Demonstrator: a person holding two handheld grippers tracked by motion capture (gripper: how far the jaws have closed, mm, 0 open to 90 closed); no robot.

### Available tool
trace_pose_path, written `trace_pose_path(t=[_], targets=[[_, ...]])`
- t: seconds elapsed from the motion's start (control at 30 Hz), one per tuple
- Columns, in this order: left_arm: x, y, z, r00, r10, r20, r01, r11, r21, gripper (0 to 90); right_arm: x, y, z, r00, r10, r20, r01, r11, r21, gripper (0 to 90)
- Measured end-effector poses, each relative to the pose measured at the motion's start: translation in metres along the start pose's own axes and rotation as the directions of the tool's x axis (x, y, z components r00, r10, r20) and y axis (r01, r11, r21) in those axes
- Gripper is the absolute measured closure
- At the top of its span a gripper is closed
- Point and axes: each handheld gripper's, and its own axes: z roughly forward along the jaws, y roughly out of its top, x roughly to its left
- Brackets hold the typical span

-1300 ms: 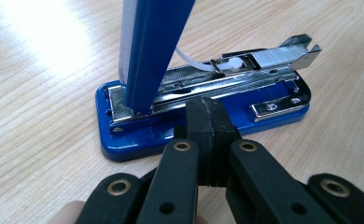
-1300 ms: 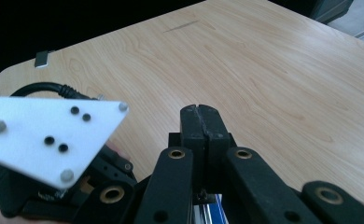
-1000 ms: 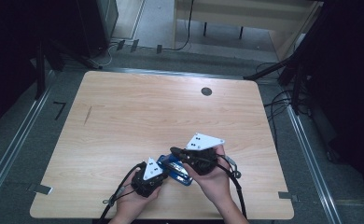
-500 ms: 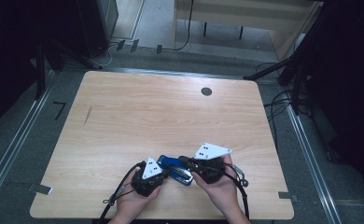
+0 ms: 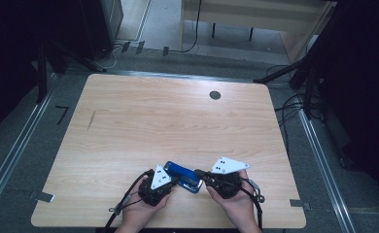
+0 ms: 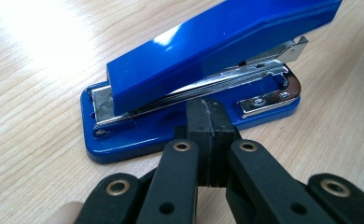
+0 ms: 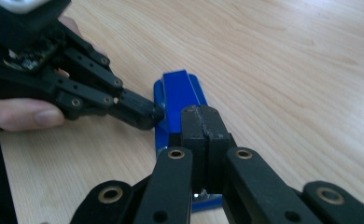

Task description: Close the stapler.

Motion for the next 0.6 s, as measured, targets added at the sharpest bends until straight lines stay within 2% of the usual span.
trace_pose_path(t=[0.1, 0.3, 0.43, 0.5, 0.6], targets=[[-0.001, 0.000, 0.001, 0.9999, -0.009, 0.008, 0.009, 1.0000, -0.001, 90.0, 0.001, -0.010, -0.003, 0.9998, 0.021, 0.008, -0.021, 1.000, -0.007, 90.0], [-0.003, 0.001, 0.001, 0.9999, -0.003, 0.012, 0.003, 1.0000, 0.002, 90.0, 0.004, -0.013, -0.004, 0.9997, 0.010, 0.023, -0.010, 1.000, -0.018, 90.0], [-0.003, 0.001, 0.001, 0.9999, -0.001, 0.012, 0.001, 1.0000, 0.004, 90.0, 0.005, -0.018, -0.001, 0.9988, 0.039, 0.029, -0.038, 0.999, -0.021, 90.0], [-0.002, 0.001, 0.001, 0.9999, -0.001, 0.015, 0.001, 1.0000, 0.007, 90.0, 0.006, -0.022, 0.003, 0.9983, 0.057, 0.015, -0.056, 0.998, -0.033, 90.0], [-0.002, 0.001, 0.001, 0.9998, -0.004, 0.018, 0.004, 1.0000, 0.005, 90.0, 0.007, -0.022, 0.003, 0.9988, 0.045, 0.019, -0.044, 0.999, -0.032, 90.0]])
